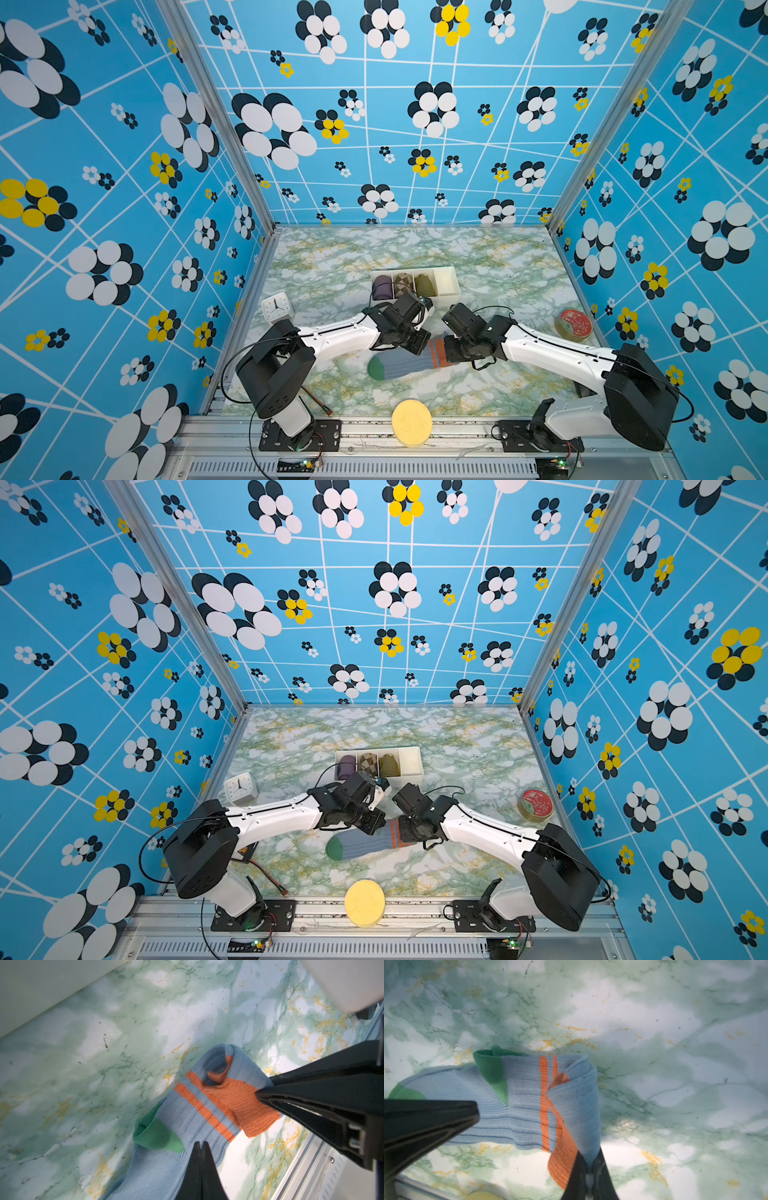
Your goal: Roll the socks
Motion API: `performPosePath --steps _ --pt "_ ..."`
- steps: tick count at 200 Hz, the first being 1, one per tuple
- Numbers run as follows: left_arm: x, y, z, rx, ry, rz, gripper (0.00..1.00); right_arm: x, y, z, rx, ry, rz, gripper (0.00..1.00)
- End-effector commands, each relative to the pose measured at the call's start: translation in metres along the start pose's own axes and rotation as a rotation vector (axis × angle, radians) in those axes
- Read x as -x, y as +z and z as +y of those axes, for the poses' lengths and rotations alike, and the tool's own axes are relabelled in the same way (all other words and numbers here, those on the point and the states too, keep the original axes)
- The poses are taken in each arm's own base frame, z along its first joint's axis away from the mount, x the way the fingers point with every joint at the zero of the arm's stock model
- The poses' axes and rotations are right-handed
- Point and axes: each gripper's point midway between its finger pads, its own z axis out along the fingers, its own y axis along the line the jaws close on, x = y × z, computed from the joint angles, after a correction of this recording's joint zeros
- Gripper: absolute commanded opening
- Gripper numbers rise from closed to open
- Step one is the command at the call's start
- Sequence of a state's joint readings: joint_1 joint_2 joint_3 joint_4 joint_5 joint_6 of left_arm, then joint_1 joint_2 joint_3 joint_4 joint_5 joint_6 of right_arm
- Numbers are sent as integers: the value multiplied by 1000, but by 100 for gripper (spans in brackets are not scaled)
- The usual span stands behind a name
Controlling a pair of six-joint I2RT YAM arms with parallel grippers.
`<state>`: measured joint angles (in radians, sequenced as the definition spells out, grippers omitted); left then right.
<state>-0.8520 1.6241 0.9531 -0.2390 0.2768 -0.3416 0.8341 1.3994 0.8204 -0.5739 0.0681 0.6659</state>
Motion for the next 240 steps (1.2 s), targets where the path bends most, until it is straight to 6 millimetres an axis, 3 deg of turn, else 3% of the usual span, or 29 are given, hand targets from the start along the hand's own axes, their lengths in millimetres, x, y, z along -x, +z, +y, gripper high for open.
performPosePath --steps 1,56,98,240 --pt "-2 -10 9 14 -45 -18 0 1 -2 -7 -93 -30 2 6" --pt "-8 -30 34 11 -165 -85 0 2 0 6 -146 -77 0 6" --pt "-18 -35 38 31 -166 -81 0 2 1 13 -184 -98 0 7" --pt "-26 -41 43 33 -156 -90 0 6 3 45 -144 -98 1 18"
